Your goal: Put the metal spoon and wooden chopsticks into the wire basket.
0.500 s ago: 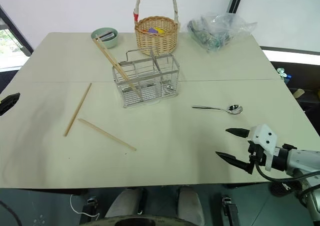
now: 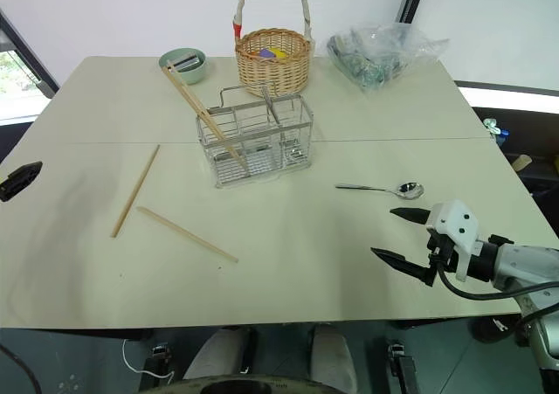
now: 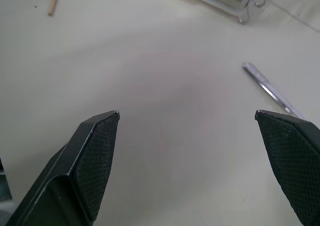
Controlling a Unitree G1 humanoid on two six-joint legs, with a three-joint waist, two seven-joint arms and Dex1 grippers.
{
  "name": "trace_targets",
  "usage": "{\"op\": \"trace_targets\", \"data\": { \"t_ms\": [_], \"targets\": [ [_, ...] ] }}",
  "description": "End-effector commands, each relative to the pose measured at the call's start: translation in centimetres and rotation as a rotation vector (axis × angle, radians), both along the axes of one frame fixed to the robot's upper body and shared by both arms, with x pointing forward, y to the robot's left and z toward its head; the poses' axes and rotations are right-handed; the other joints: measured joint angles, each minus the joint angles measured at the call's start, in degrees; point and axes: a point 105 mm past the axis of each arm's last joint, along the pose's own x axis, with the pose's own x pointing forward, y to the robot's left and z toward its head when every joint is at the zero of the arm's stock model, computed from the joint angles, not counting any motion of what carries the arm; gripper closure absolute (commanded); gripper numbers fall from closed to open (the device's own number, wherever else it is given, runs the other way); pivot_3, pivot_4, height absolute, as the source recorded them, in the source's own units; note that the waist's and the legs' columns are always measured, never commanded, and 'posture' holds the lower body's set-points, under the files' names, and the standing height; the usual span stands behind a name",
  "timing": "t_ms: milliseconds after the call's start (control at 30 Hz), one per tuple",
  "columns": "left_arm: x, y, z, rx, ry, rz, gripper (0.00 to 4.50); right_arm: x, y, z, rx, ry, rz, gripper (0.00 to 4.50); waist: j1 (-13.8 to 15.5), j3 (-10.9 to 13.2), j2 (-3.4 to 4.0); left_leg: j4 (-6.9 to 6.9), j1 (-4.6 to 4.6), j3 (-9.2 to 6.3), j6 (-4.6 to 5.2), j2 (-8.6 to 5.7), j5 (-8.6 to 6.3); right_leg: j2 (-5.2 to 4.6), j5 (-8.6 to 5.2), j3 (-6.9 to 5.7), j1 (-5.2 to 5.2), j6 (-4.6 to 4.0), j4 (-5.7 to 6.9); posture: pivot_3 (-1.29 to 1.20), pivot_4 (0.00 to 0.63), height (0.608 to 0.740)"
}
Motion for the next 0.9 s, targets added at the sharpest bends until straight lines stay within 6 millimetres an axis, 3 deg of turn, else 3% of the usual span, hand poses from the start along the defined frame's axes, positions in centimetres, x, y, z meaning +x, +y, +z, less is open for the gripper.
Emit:
{"op": "trace_targets", "data": {
  "t_ms": [33, 167, 267, 333, 400, 567, 733, 900],
  "targets": [
    [0.0, -1.1, 2.2, 0.029, -0.042, -0.052, 0.11, 0.9, -0.3, 1.5, -0.046, -0.049, 0.035, 0.0, -0.03, 0.0, -0.02, 0.0, 0.0, 0.0, 0.0, 0.0, 0.0, 0.0, 0.0, -0.01, 0.0, 0.0, 0.0, 0.0, 0.15, 0.681],
    [0.1, -4.1, 2.9, 0.022, -0.049, -0.156, 0.11, 2.3, -0.8, 2.3, -0.108, -0.047, 0.112, 0.0, -0.05, 0.01, -0.03, 0.03, 0.0, 0.07, 0.02, 0.0, 0.01, -0.21, 0.02, -0.26, 0.0, -0.02, 0.0, 0.0, 0.15, 0.681],
    [-0.5, -8.1, 3.5, 0.005, -0.044, -0.298, 0.11, 4.1, -0.9, 3.3, -0.163, -0.057, 0.174, 0.0, -0.17, 0.06, 0.04, 0.04, 0.0, 0.11, 0.06, 0.0, 0.04, -0.65, 0.05, -0.9, 0.01, -0.05, 0.01, 0.0, 0.15, 0.681],
    [-1.1, -10.6, 3.2, 0.007, -0.012, -0.389, 0.11, 5.5, -0.9, 4.1, -0.174, -0.061, 0.193, 0.0, -0.31, 0.05, 0.01, 0.02, 0.0, 0.12, 0.06, 0.0, 0.04, -0.67, 0.07, -0.94, 0.0, -0.08, 0.0, 0.0, 0.15, 0.681],
    [-2.3, -14.4, 2.2, 0.021, 0.058, -0.543, 0.11, 7.5, -0.6, 4.7, -0.211, -0.065, 0.223, 0.0, -0.65, 0.13, 0.14, 0.0, 0.01, 0.12, 0.07, 0.0, 0.04, -0.66, 0.07, -0.96, -0.01, -0.08, 0.0, 0.0, 0.15, 0.681],
    [-5.2, -20.0, 0.9, 0.03, 0.177, -0.806, 0.11, 11.3, 0.1, 4.5, -0.288, -0.003, 0.276, 0.0, -1.47, 0.27, 0.24, -0.02, 0.07, 0.16, 0.08, 0.01, 0.06, -0.62, 0.11, -1.0, 0.01, -0.13, 0.03, 0.0, 0.15, 0.681],
    [-6.0, -22.1, 1.2, 0.042, 0.2, -0.896, 0.11, 13.5, 1.4, 4.0, -0.256, 0.128, 0.298, 0.0, -1.58, 0.31, 0.28, 0.0, 0.08, 0.17, 0.09, 0.01, 0.07, -0.55, 0.14, -1.07, 0.03, -0.17, 0.03, 0.0, 0.15, 0.681],
    [-5.9, -22.5, 1.7, 0.058, 0.194, -0.902, 0.11, 14.9, 0.9, 2.5, -0.321, 0.216, 0.222, 0.0, -1.44, 0.33, 0.31, 0.06, 0.08, 0.15, 0.08, -0.07, 0.09, -0.43, 0.19, -1.08, 0.05, -0.24, 0.05, 0.0, 0.15, 0.681]
  ]
}}
